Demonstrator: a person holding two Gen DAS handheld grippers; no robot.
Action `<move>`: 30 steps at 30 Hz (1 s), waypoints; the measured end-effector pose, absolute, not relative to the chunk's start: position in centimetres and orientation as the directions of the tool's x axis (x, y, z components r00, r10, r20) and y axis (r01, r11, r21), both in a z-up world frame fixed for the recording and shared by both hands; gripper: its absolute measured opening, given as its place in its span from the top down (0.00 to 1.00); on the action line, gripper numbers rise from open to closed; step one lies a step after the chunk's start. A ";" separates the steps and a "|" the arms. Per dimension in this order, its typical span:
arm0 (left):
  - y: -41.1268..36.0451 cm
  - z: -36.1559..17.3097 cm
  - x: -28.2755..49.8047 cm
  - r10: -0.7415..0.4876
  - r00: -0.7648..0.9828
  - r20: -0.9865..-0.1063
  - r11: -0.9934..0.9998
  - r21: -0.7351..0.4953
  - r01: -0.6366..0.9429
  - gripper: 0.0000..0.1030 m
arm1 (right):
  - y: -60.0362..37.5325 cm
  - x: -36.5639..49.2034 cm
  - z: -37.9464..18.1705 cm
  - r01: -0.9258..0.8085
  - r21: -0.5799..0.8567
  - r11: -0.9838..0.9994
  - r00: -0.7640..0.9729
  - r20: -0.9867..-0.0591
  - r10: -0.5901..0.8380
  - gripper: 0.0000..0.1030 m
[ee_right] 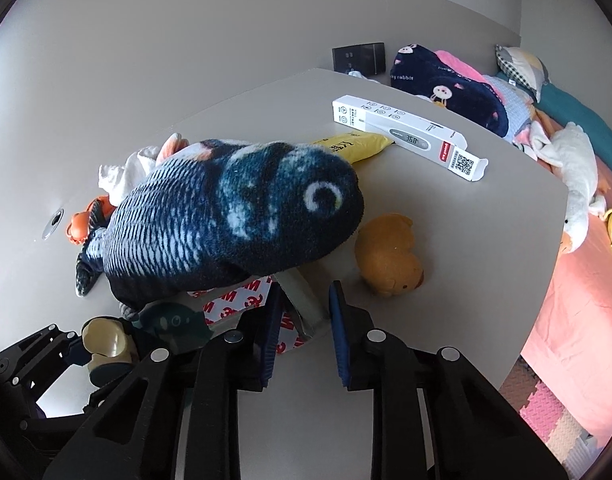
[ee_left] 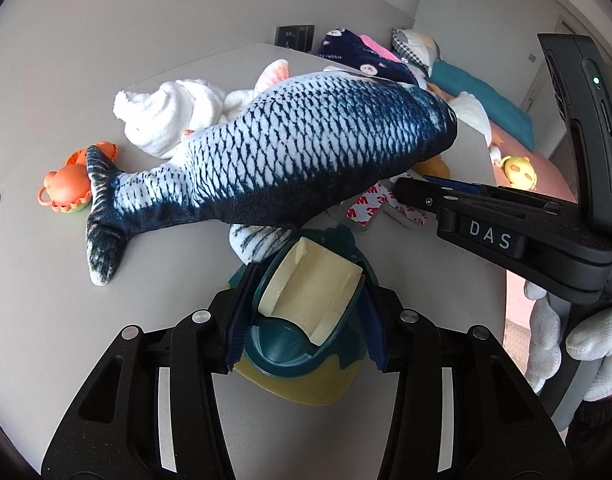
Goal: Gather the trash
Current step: 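Grasp the teal dustpan toy with the left tool while the right grasps the red-white strip, then carry the dustpan toy and the strip over the black bin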
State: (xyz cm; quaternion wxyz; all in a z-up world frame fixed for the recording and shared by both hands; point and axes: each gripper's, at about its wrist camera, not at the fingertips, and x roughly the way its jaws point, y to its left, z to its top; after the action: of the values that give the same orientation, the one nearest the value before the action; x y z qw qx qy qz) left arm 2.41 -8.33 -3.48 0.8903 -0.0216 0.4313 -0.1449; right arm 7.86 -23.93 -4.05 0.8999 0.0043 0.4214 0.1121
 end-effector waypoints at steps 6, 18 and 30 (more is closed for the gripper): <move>-8.5 -3.4 2.0 -0.285 0.588 -0.757 0.954 -0.164 0.250 0.55 | -24.8 5.6 -4.1 -0.184 0.126 0.975 0.629 -0.747 0.215 0.85; -10.9 -2.5 0.7 -0.344 0.596 -0.725 0.924 -0.151 0.351 0.56 | -28.7 0.5 -3.2 -0.093 0.201 0.975 0.672 -0.710 0.210 0.87; -13.2 -1.5 -0.9 -0.357 0.607 -0.710 0.910 -0.118 0.397 0.56 | -32.9 -3.3 -2.3 -0.020 0.258 0.966 0.716 -0.671 0.194 0.87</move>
State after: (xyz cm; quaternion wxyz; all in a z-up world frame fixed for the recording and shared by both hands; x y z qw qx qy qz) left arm -0.95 -13.22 -1.53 0.8961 0.0254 0.3900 -0.2103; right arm -3.30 -32.86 -2.28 0.9188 0.1169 0.3724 0.0581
